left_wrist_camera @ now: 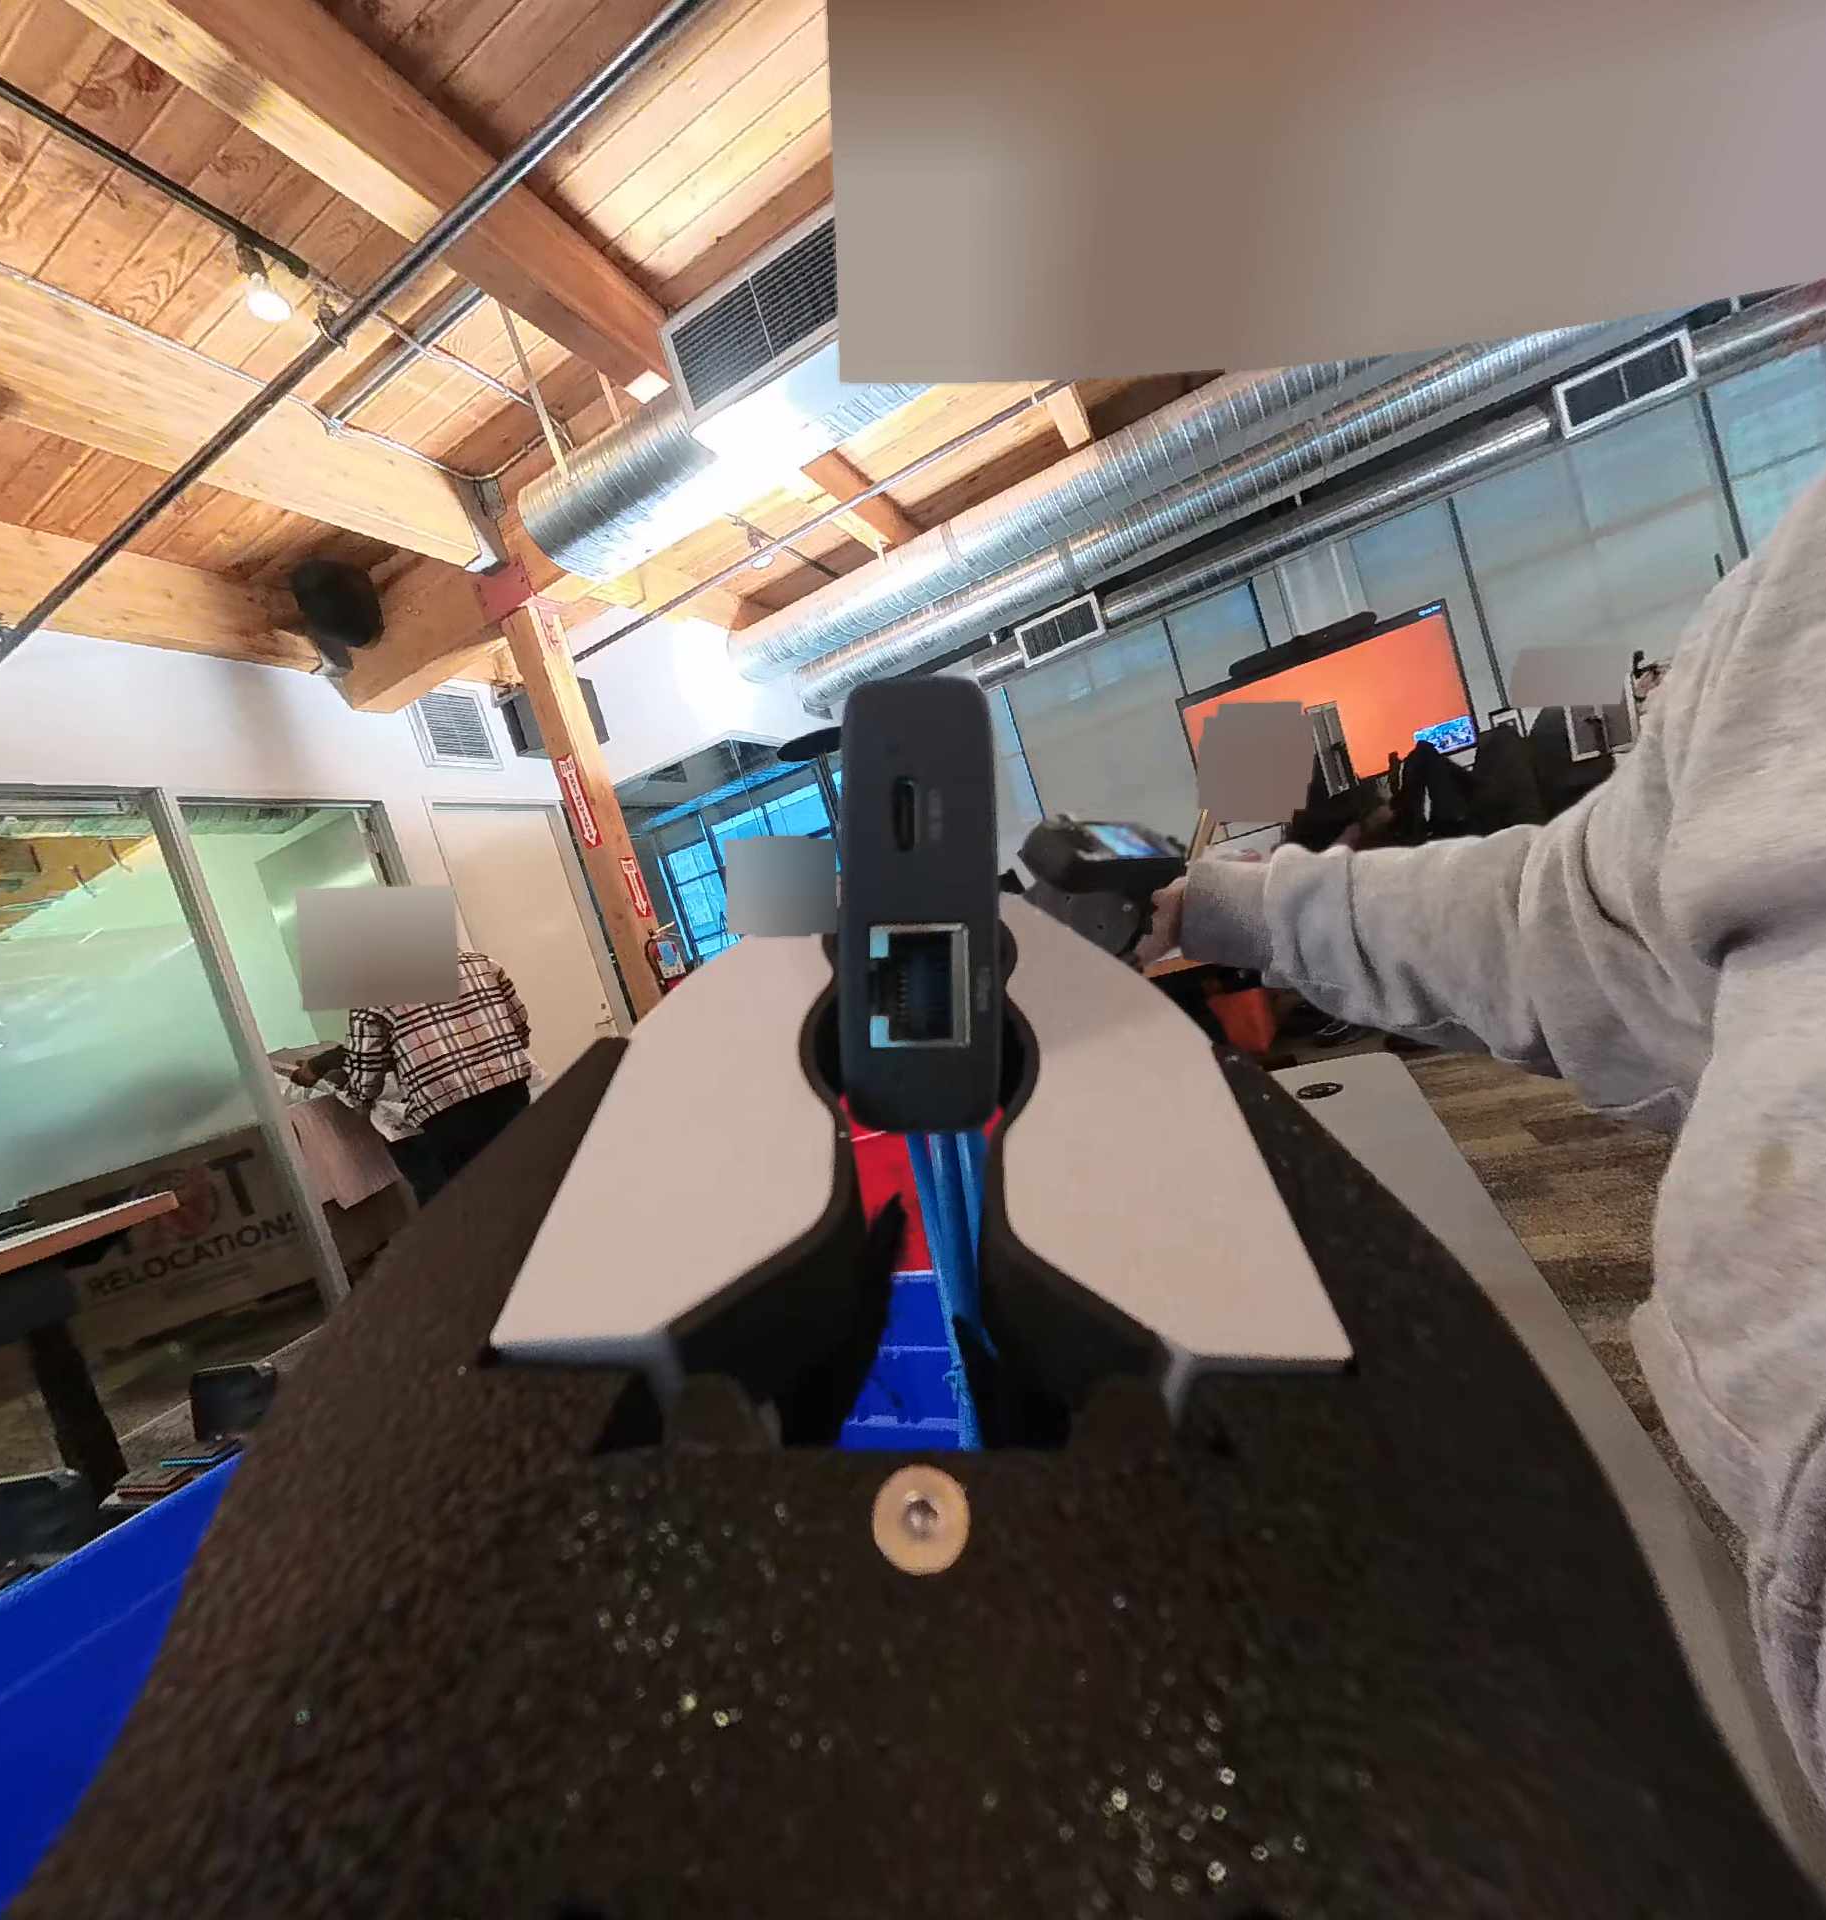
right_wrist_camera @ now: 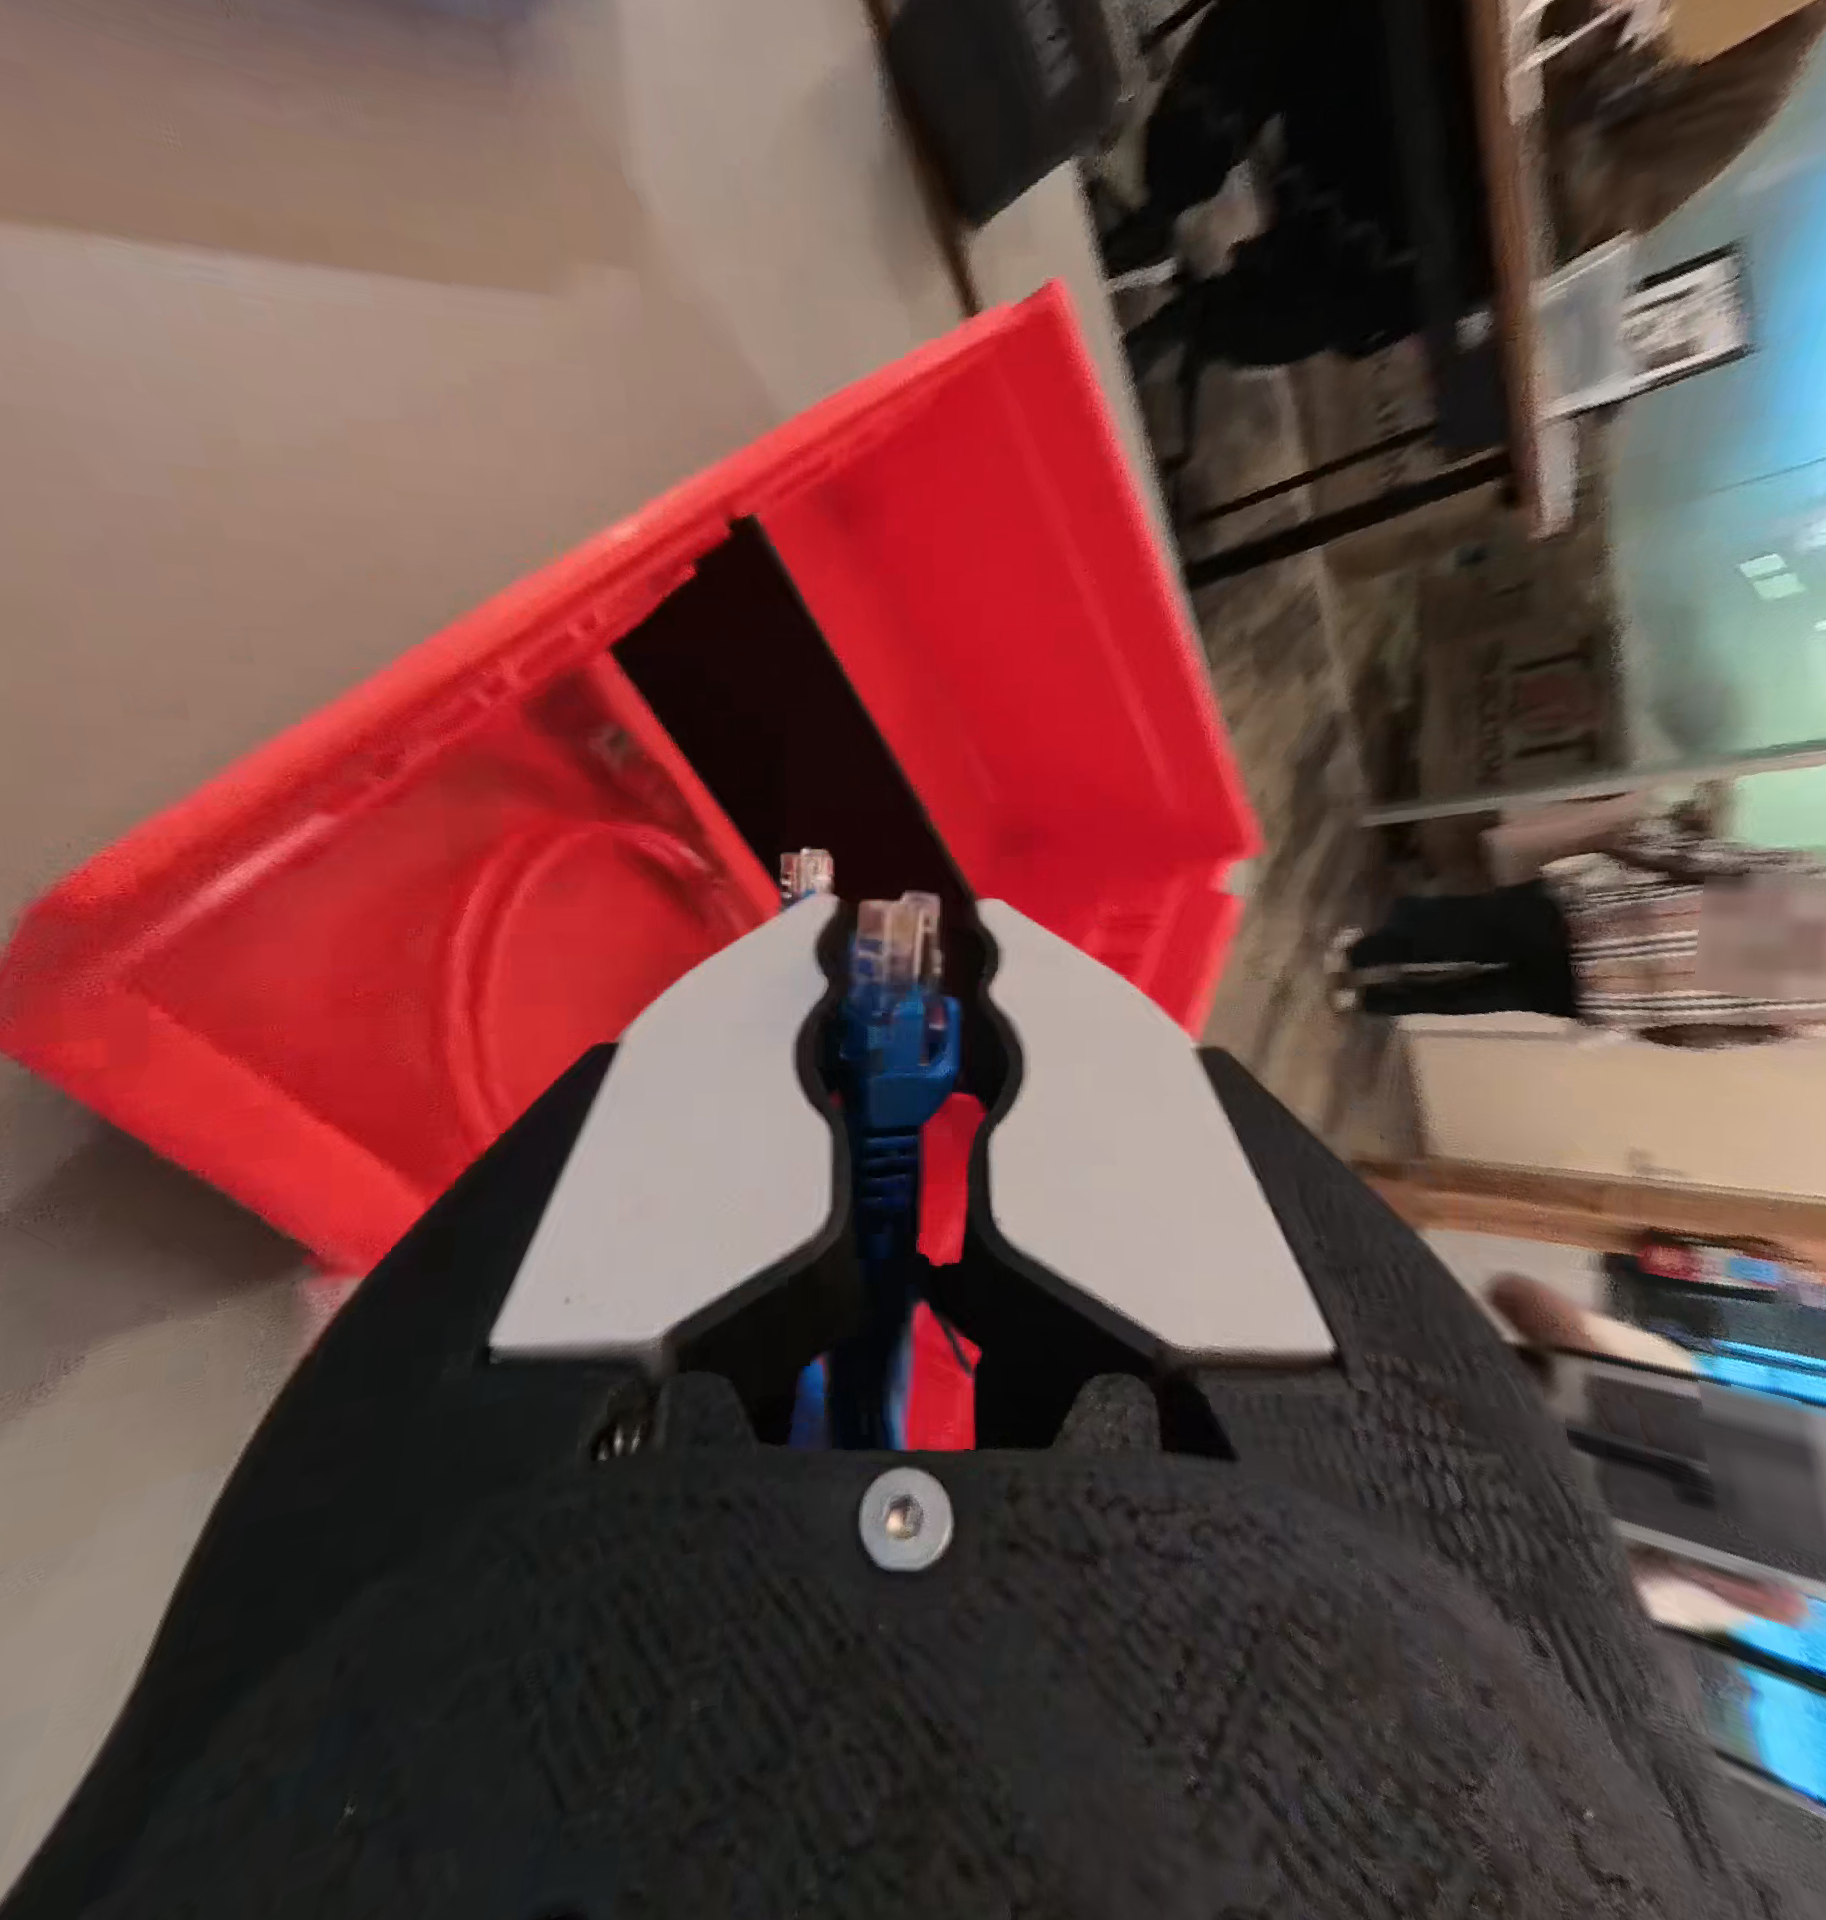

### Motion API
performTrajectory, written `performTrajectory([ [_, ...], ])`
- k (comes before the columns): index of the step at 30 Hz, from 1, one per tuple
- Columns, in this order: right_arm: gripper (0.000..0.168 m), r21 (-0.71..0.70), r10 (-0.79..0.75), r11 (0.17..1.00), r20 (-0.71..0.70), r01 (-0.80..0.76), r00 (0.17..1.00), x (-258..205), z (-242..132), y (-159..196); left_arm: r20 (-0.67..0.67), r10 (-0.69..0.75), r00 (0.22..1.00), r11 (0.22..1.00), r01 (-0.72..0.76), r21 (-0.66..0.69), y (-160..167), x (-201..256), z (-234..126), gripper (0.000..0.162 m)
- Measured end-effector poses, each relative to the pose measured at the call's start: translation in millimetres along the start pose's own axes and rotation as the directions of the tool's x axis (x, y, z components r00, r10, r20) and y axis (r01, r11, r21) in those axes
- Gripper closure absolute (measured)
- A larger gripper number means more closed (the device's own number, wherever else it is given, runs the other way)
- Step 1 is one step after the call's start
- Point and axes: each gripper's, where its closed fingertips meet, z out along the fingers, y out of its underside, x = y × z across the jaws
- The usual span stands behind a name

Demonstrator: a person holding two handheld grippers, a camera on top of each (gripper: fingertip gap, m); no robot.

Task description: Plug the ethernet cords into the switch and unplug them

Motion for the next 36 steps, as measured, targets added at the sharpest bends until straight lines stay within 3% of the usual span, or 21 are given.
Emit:
performTrajectory([
  [2, 0.126, -0.048, 0.083, 0.996, 0.103, -0.078, 0.991, -12, 5, 0, 0.005, 0.006, 1.000, 1.000, -0.006, -0.003, 1, -2, -1, 0.142],
  [4, 0.115, -0.087, 0.168, 0.984, 0.120, -0.158, 0.978, -8, -1, -6, 0.017, 0.031, 0.999, 0.999, -0.031, -0.020, 3, -4, -3, 0.142],
  [8, 0.111, -0.028, 0.240, 0.970, -0.036, -0.241, 0.970, 22, -32, -31, 0.019, 0.069, 0.997, 0.997, -0.069, -0.041, 7, -6, -6, 0.142],
  [10, 0.112, 0.134, 0.252, 0.961, -0.069, -0.241, 0.965, 23, -51, -76, 0.007, 0.084, 0.996, 0.996, -0.083, -0.042, 8, -4, -5, 0.142],
  [14, 0.114, 0.540, 0.061, 0.830, 0.160, -0.139, 0.985, -54, -85, -216, -0.051, 0.176, 0.983, 0.983, -0.178, -0.036, 9, 12, -2, 0.142],
  [16, 0.113, 0.632, -0.096, 0.772, 0.223, -0.069, 0.970, -106, -93, -264, -0.085, 0.235, 0.968, 0.970, -0.239, -0.040, 11, 21, 0, 0.142],
  [19, 0.113, 0.706, -0.250, 0.707, 0.179, 0.053, 0.952, -157, -97, -306, -0.143, 0.313, 0.939, 0.946, -0.322, -0.039, 14, 36, 2, 0.142],
  [24, 0.115, 0.715, -0.322, 0.689, 0.159, 0.116, 0.933, -184, -98, -329, -0.209, 0.369, 0.906, 0.920, -0.388, -0.055, 20, 50, 4, 0.142],
  [31, 0.145, 0.641, -0.380, 0.726, 0.073, 0.249, 0.922, -195, -81, -326, -0.269, 0.411, 0.871, 0.891, -0.446, -0.086, 29, 61, 5, 0.142],
  [36, 0.146, 0.631, -0.377, 0.725, 0.029, 0.276, 0.926, -193, -80, -325, -0.273, 0.387, 0.881, 0.900, -0.425, -0.098, 30, 62, 6, 0.140],
])
